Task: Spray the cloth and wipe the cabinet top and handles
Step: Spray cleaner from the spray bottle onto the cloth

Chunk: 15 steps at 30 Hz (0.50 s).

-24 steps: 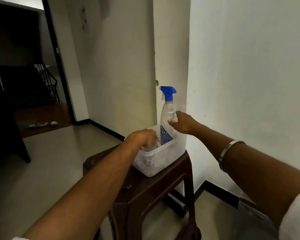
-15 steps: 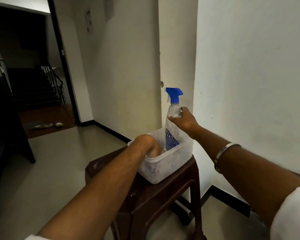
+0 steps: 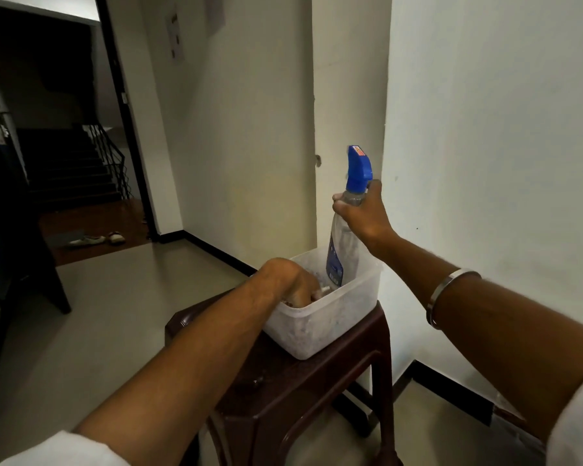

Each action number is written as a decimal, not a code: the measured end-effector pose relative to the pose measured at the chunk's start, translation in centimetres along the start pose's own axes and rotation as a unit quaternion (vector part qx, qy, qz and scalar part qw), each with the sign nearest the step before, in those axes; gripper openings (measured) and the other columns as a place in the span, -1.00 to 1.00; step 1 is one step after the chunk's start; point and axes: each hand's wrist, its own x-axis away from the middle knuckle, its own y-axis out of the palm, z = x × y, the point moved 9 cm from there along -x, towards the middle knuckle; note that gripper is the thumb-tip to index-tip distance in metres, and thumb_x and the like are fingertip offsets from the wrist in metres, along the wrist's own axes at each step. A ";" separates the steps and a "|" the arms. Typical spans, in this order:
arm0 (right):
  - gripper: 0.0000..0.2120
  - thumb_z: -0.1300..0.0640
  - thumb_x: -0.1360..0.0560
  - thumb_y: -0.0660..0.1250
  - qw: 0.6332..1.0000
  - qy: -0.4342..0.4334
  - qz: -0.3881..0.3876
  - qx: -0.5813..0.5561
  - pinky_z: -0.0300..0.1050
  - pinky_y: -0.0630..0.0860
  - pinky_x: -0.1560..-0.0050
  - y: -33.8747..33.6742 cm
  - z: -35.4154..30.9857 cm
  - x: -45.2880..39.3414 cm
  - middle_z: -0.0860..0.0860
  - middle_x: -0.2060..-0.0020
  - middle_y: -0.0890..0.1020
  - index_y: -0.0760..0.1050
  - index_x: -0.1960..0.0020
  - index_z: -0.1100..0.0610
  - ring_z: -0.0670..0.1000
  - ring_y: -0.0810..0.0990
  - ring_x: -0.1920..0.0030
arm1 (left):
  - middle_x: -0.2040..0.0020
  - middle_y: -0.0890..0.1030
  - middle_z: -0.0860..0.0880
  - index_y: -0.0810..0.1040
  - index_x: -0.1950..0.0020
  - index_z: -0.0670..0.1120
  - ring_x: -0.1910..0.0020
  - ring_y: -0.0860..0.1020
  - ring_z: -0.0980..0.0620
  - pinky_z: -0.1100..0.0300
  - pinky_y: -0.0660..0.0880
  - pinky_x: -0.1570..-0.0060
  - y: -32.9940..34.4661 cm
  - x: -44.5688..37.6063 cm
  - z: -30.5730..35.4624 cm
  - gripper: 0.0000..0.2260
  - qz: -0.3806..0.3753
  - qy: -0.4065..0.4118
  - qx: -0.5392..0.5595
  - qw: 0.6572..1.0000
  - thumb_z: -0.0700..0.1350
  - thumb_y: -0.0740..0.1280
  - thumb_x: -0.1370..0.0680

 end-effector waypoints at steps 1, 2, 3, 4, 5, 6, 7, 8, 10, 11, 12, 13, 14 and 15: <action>-0.44 0.17 -0.47 0.39 1.000 -0.016 0.004 -0.012 -0.40 0.41 0.21 -0.5 -1.1 -0.1 0.04 -0.04 0.52 0.19 -0.36 0.13 -0.07 0.56 0.11 | -0.31 0.51 -0.04 0.49 -0.31 -0.04 -0.22 0.51 -0.06 0.01 0.47 -0.23 -0.5 0.3 -0.2 -0.64 0.017 0.012 0.016 1.000 -0.11 0.36 -0.51; -0.45 0.18 -0.48 0.38 0.999 -0.032 0.007 -0.020 -0.41 0.42 0.19 -0.9 -2.2 -0.2 0.06 -0.07 0.55 0.21 -0.37 0.13 -0.06 0.57 0.07 | -0.25 0.54 -0.04 0.49 -0.23 -0.05 -0.14 0.53 -0.04 0.03 0.50 -0.15 -1.0 0.7 -0.3 -0.68 0.038 0.023 0.035 0.998 -0.13 0.38 -0.49; -0.46 0.18 -0.48 0.37 0.999 -0.046 0.008 -0.024 -0.41 0.44 0.17 -1.3 -3.4 -0.2 0.07 -0.11 0.57 0.22 -0.38 0.13 -0.05 0.58 0.02 | -0.20 0.55 -0.03 0.46 -0.17 -0.04 -0.08 0.52 -0.02 0.06 0.50 -0.07 -1.5 1.0 -0.6 -0.69 0.059 0.032 0.061 0.996 -0.14 0.41 -0.46; -0.46 0.18 -0.49 0.37 0.998 -0.062 0.010 -0.028 -0.39 0.46 0.13 -1.9 -4.8 -0.2 0.08 -0.12 0.58 0.23 -0.40 0.12 -0.04 0.58 -0.01 | -0.16 0.53 -0.01 0.43 -0.17 -0.02 -0.06 0.51 -0.01 0.09 0.47 -0.03 -1.9 1.5 -0.8 -0.65 0.078 0.043 0.092 0.992 -0.13 0.44 -0.43; -0.45 0.19 -0.49 0.37 0.996 -0.079 0.015 -0.031 -0.36 0.48 0.09 -2.4 -6.2 -0.1 0.07 -0.13 0.58 0.24 -0.41 0.10 -0.03 0.58 -0.03 | -0.14 0.51 0.00 0.40 -0.21 -0.02 -0.07 0.49 0.00 0.09 0.46 -0.03 -2.3 2.0 -0.9 -0.58 0.096 0.053 0.126 0.986 -0.11 0.47 -0.42; -0.45 0.20 -0.49 0.37 0.995 -0.097 0.022 -0.032 -0.31 0.51 0.04 -3.1 -7.7 0.1 0.08 -0.13 0.57 0.25 -0.42 0.09 -0.01 0.58 -0.05 | -0.14 0.50 0.00 0.38 -0.26 -0.03 -0.10 0.49 0.00 0.08 0.47 -0.08 -2.6 2.5 -1.1 -0.52 0.115 0.064 0.161 0.978 -0.10 0.49 -0.41; -0.46 0.20 -0.48 0.38 0.993 -0.113 0.030 -0.032 -0.24 0.54 -0.02 -3.7 -9.2 0.2 0.09 -0.13 0.57 0.27 -0.41 0.10 0.00 0.58 -0.06 | -0.16 0.49 0.00 0.36 -0.29 -0.03 -0.13 0.49 -0.01 0.05 0.48 -0.15 -3.0 2.9 -1.4 -0.48 0.135 0.073 0.199 0.968 -0.08 0.50 -0.40; -0.48 0.19 -0.48 0.38 0.991 -0.125 0.039 -0.032 -0.16 0.55 -0.09 -4.3 -10.5 0.2 0.11 -0.14 0.57 0.29 -0.39 0.11 0.02 0.58 -0.07 | -0.17 0.49 0.00 0.35 -0.29 -0.03 -0.16 0.49 -0.02 0.02 0.48 -0.20 -3.3 3.4 -1.7 -0.46 0.156 0.081 0.239 0.955 -0.07 0.51 -0.40; -0.53 0.14 -0.50 0.37 0.989 -0.133 0.054 -0.046 -0.04 0.54 -0.18 -5.5 -12.9 0.3 0.13 -0.14 0.57 0.32 -0.36 0.13 0.07 0.60 -0.08 | -0.15 0.51 -0.01 0.35 -0.22 -0.01 -0.15 0.51 -0.02 0.02 0.51 -0.18 -4.0 4.4 -2.5 -0.51 0.203 0.098 0.329 0.917 -0.06 0.52 -0.40; -0.55 0.11 -0.51 0.36 0.988 -0.130 0.063 -0.060 -0.03 0.54 -0.20 -6.1 -13.9 0.3 0.14 -0.14 0.57 0.33 -0.35 0.15 0.08 0.62 -0.08 | -0.13 0.52 -0.03 0.35 -0.17 0.01 -0.11 0.52 -0.02 0.03 0.53 -0.13 -4.4 4.9 -2.9 -0.54 0.229 0.104 0.375 0.892 -0.07 0.52 -0.40; -0.56 0.08 -0.52 0.35 0.987 -0.126 0.071 -0.072 -0.05 0.54 -0.20 -6.6 -14.8 0.4 0.14 -0.14 0.57 0.34 -0.34 0.16 0.08 0.63 -0.06 | -0.11 0.53 -0.05 0.35 -0.14 0.02 -0.09 0.54 -0.03 0.02 0.55 -0.10 -4.8 5.5 -3.4 -0.56 0.259 0.106 0.417 0.865 -0.08 0.52 -0.40; -0.56 0.06 -0.53 0.34 0.986 -0.124 0.075 -0.077 -0.08 0.54 -0.19 -7.0 -15.6 0.4 0.14 -0.13 0.57 0.35 -0.34 0.17 0.07 0.65 -0.04 | -0.11 0.55 -0.08 0.37 -0.16 0.01 -0.09 0.55 -0.06 -0.01 0.56 -0.10 -5.1 5.9 -4.0 -0.55 0.287 0.102 0.457 0.836 -0.09 0.52 -0.39; -0.57 0.06 -0.53 0.34 0.986 -0.125 0.074 -0.077 -0.12 0.55 -0.17 -7.3 -16.4 0.6 0.14 -0.12 0.58 0.36 -0.33 0.18 0.06 0.65 -0.03 | -0.13 0.55 -0.11 0.37 -0.22 -0.01 -0.10 0.56 -0.10 -0.06 0.56 -0.12 -5.3 6.2 -4.6 -0.51 0.308 0.094 0.497 0.806 -0.10 0.51 -0.39; -0.58 0.08 -0.53 0.34 0.987 -0.124 0.066 -0.076 -0.13 0.55 -0.16 -7.4 -16.8 0.9 0.15 -0.12 0.58 0.37 -0.33 0.19 0.07 0.66 -0.03 | -0.16 0.55 -0.14 0.34 -0.31 -0.04 -0.11 0.57 -0.13 -0.09 0.56 -0.13 -5.2 6.5 -5.0 -0.44 0.320 0.086 0.543 0.772 -0.11 0.51 -0.39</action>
